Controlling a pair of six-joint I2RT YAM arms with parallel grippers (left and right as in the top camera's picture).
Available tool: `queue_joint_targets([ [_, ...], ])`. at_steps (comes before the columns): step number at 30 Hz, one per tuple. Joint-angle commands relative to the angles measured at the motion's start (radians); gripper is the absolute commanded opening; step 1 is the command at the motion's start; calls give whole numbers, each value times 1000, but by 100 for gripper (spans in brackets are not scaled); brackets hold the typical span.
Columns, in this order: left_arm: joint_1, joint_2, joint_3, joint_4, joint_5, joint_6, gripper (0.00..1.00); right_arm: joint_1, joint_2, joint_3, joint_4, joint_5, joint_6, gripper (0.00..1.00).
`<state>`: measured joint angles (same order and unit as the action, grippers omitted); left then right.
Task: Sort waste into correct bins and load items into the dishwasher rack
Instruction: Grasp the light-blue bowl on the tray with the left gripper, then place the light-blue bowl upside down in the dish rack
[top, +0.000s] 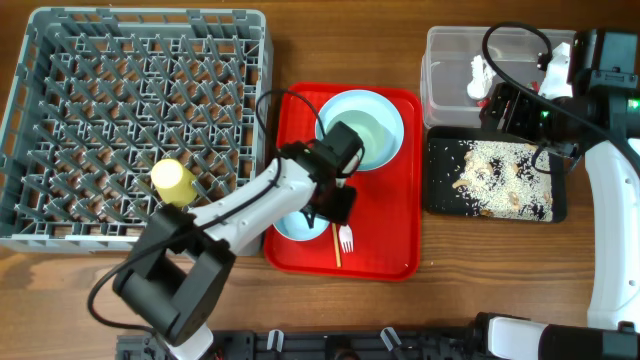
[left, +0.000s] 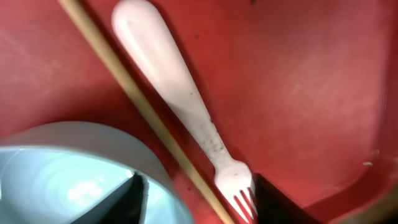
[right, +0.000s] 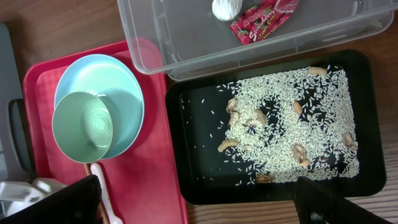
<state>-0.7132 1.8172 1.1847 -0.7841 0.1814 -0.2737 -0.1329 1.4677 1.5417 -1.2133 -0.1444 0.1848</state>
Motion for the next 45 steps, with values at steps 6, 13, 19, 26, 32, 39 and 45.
queue_joint_targets([
  [6,-19,17,5,0,-90,4,4,-2,1,3,-2,6,1,100],
  [13,18,-109,140,-101,-90,11,4,-2,1,3,-5,6,1,100],
  [19,144,-257,288,-143,-76,89,4,-2,1,3,-7,6,0,100],
  [26,492,-311,294,-114,270,277,4,-2,1,3,-8,6,-1,100],
  [32,793,-232,294,-92,663,405,4,-2,1,3,-11,6,-2,100],
  [39,971,-68,294,11,961,427,4,-2,1,3,-11,6,-1,100],
  [45,1047,50,294,40,1007,427,4,-2,1,3,-12,6,-1,100],
])
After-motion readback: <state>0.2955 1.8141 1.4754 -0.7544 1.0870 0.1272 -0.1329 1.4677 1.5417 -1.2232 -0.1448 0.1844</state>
